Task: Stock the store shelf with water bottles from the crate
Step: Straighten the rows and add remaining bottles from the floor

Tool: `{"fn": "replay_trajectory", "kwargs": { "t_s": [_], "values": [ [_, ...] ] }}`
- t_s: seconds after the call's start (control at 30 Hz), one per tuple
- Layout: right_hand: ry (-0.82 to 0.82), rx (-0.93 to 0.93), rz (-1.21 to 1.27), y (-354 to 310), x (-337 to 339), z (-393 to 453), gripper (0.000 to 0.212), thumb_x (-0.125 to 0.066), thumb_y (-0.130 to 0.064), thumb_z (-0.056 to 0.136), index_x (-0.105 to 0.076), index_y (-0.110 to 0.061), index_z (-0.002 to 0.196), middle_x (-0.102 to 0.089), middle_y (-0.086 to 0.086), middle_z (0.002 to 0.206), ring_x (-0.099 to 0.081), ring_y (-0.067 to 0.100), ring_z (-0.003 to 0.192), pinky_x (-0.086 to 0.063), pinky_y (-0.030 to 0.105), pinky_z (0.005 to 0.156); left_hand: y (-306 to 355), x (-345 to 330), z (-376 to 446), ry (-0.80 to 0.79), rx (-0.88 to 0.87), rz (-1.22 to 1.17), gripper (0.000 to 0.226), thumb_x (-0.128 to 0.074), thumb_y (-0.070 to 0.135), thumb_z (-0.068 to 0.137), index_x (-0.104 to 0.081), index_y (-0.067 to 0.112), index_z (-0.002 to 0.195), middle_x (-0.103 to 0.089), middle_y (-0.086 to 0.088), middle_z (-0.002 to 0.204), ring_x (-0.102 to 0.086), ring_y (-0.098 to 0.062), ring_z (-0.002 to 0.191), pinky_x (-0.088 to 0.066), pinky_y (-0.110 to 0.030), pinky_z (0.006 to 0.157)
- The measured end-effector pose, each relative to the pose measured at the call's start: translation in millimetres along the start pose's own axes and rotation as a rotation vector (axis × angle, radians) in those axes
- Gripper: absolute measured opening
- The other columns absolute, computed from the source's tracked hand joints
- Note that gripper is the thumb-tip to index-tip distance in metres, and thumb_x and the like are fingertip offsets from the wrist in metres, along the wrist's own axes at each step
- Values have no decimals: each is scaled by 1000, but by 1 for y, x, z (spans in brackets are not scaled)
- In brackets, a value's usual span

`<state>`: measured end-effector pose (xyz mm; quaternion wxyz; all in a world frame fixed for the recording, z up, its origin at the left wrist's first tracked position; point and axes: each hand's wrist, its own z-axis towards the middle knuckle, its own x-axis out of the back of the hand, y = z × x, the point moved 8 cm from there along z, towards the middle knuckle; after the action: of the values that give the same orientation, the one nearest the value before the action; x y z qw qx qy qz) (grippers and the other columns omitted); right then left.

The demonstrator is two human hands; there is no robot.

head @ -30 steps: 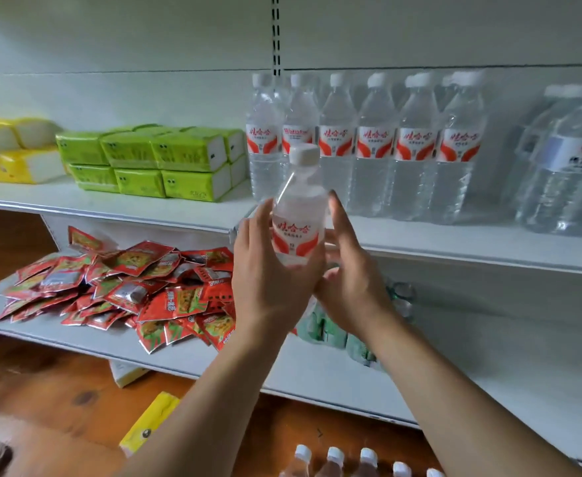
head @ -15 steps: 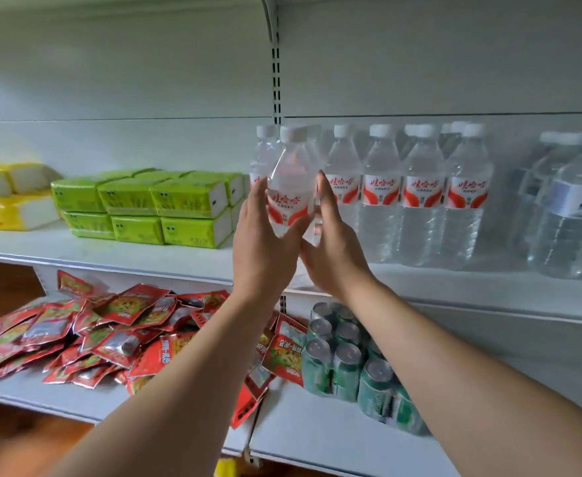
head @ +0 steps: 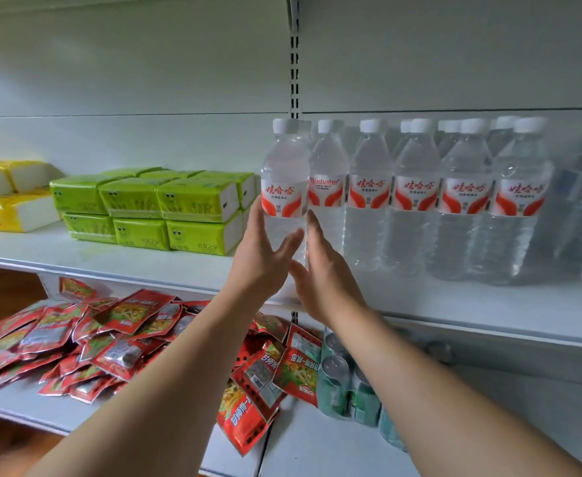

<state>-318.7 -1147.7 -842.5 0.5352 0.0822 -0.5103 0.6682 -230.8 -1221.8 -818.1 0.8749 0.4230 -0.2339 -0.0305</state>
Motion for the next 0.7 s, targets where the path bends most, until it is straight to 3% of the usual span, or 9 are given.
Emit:
{"fn": "replay_trajectory", "kwargs": {
  "t_s": [0.13, 0.33, 0.43, 0.53, 0.7],
  "values": [
    [54, 21, -43, 1, 0, 1, 80, -57, -32, 99, -5, -24, 159, -43, 8, 153, -51, 26, 133, -45, 40, 105, -6, -6, 2, -14, 35, -43, 65, -59, 34, 98, -25, 23, 152, -51, 2, 145, -50, -19, 130, -38, -28, 98],
    [110, 36, -126, 3, 2, -1, 74, -55, -38, 98, -16, -19, 159, -59, 12, 138, -61, 25, 121, -51, 38, 96, -4, -4, -2, 30, 21, -82, 59, -61, 31, 97, -30, 23, 148, -49, 11, 128, -46, -7, 118, -37, -28, 97],
    [120, 31, -177, 2, 1, -3, 70, -51, -44, 99, -23, -16, 157, -65, 12, 130, -64, 27, 116, -54, 39, 93, -8, -6, -3, 34, 44, -53, 60, -59, 34, 98, -30, 23, 148, -54, 6, 134, -51, -15, 123, -37, -28, 94],
    [103, 3, -172, 4, 1, -6, 62, -53, -39, 100, -32, -13, 153, -63, 11, 132, -62, 28, 119, -52, 38, 94, -10, -9, -4, 20, 89, 19, 63, -57, 38, 98, -26, 22, 150, -53, -2, 143, -51, -23, 127, -38, -30, 93],
    [85, -4, -92, 4, 10, -30, 53, -54, -32, 101, -40, -12, 147, -59, 8, 137, -58, 25, 122, -47, 34, 96, -8, -1, -19, 78, 169, 136, 80, -69, 37, 91, -25, 14, 154, -41, -12, 149, -43, -28, 135, -37, -38, 108]
  ]
}}
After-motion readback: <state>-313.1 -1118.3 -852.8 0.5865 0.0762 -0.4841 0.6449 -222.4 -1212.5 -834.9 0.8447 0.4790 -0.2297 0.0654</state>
